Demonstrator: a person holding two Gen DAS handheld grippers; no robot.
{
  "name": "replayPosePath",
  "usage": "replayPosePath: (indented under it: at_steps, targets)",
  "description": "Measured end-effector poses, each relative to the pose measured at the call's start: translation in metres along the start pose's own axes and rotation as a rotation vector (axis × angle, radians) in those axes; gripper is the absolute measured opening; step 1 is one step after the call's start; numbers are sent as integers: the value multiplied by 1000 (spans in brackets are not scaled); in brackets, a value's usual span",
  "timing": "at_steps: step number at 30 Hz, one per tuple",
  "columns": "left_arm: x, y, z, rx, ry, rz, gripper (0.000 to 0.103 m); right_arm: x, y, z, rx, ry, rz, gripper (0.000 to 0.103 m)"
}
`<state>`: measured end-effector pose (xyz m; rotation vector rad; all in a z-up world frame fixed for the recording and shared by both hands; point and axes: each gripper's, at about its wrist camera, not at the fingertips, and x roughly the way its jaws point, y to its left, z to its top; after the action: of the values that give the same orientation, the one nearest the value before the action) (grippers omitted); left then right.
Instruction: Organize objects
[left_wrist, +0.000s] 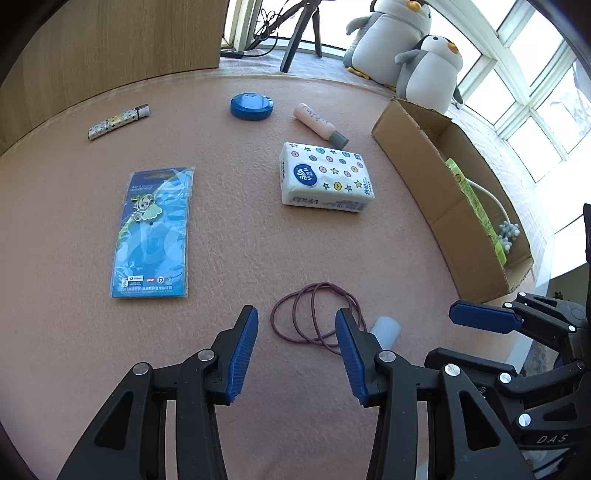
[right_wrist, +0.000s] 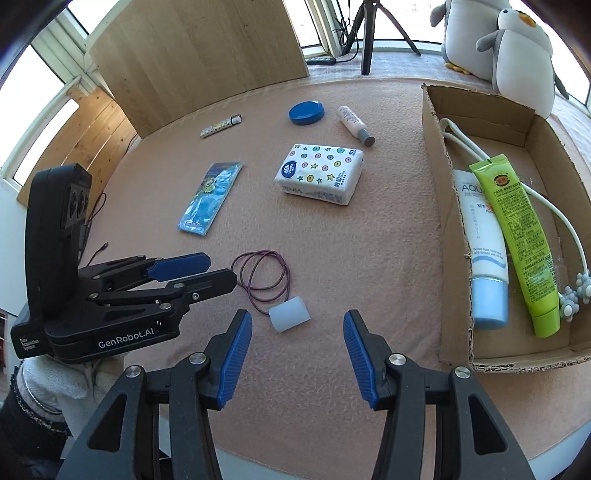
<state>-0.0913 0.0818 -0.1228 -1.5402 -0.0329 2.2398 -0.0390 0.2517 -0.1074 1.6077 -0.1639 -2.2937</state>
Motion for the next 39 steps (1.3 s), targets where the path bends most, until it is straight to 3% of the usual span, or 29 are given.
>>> replayPosePath:
  at_steps: [3,5,8,11,22,24,25,26,30,31,33,35,39]
  targets:
    - [13,-4,8,29,13,1,47,11,3,-5,-26,24,-24,48]
    - [23,-7,10,55,25,18,30,16,3,-7,-29,36,-28,48]
    - [24,-6,8,92,7,57,15,21,3,-10,-37,47,-41,48]
    - [22,3,5,68,8,63,7,24,3,-12,-46,56,-42,48]
    - [7,30,-16,-10,9,50,5,46,18,-5,-95,93,-30,51]
    - [7,30,-15,-20,16,31,13,51,21,-3,-113,96,-36,51]
    - [7,30,-15,-21,15,20,25,51,23,-3,-125,92,-44,51]
    - [6,28,-16,-12,8,23,28,52,25,-2,-140,88,-54,51]
    - [11,20,-12,28,-4,61,28,53,28,-3,-172,88,-82,50]
    - [12,19,-11,37,-4,64,28,54,28,-3,-177,86,-91,45]
    - [13,17,-8,54,-7,69,25,54,28,-3,-193,83,-115,36]
    - [16,15,-8,65,2,64,3,52,27,-3,-195,81,-121,26]
    - [13,10,-12,78,8,48,3,46,21,-4,-171,65,-108,25]
